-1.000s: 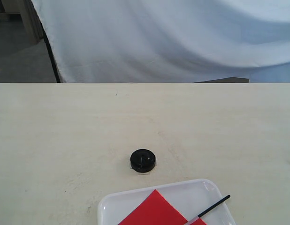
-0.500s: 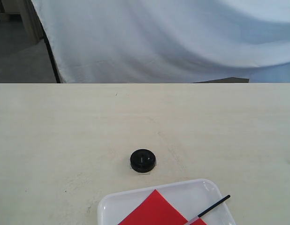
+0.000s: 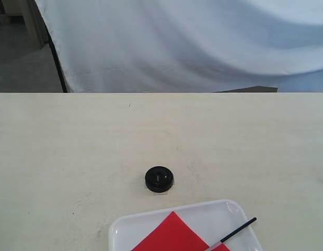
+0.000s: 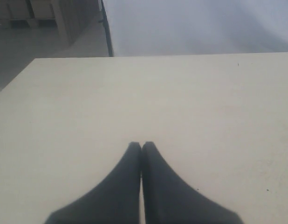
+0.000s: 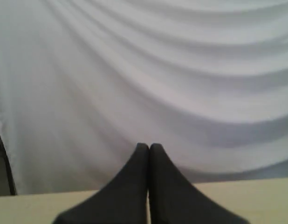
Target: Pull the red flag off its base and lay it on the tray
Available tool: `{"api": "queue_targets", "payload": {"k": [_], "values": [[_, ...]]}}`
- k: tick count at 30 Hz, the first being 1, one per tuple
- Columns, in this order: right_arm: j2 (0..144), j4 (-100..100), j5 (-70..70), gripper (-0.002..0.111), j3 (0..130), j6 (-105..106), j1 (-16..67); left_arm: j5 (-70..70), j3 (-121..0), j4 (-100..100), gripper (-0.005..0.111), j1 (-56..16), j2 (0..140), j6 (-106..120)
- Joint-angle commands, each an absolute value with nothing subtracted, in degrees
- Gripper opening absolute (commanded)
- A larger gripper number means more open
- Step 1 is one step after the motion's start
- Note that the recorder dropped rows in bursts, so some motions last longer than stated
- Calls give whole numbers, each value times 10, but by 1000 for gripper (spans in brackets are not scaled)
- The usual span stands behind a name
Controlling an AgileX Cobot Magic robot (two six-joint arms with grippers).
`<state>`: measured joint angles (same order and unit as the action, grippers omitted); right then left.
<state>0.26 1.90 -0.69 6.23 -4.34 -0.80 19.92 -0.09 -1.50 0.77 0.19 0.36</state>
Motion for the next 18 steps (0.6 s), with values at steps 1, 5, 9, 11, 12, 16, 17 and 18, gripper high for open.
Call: {"api": "queue_targets", "payload": {"k": [1,5,9,11,12,16,17,18], "values": [[0,15,-21,-1,0,-37,-5,197,0,-16,0,7,0,0],[0,10,35,-1,0,-27,-5,197,0,-16,0,7,0,0],[0,10,57,-1,0,-8,-5,197,0,-16,0,7,0,0],[0,10,70,-1,0,-8,-5,197,0,-16,0,7,0,0],[0,10,73,-1,0,-8,-5,197,0,-16,0,7,0,0],[0,11,94,-1,0,-3,-5,197,0,-16,0,7,0,0],[0,15,94,-1,0,-10,-5,197,0,-16,0,7,0,0],[0,16,94,-1,0,-18,-5,197,0,-16,0,7,0,0]]}}
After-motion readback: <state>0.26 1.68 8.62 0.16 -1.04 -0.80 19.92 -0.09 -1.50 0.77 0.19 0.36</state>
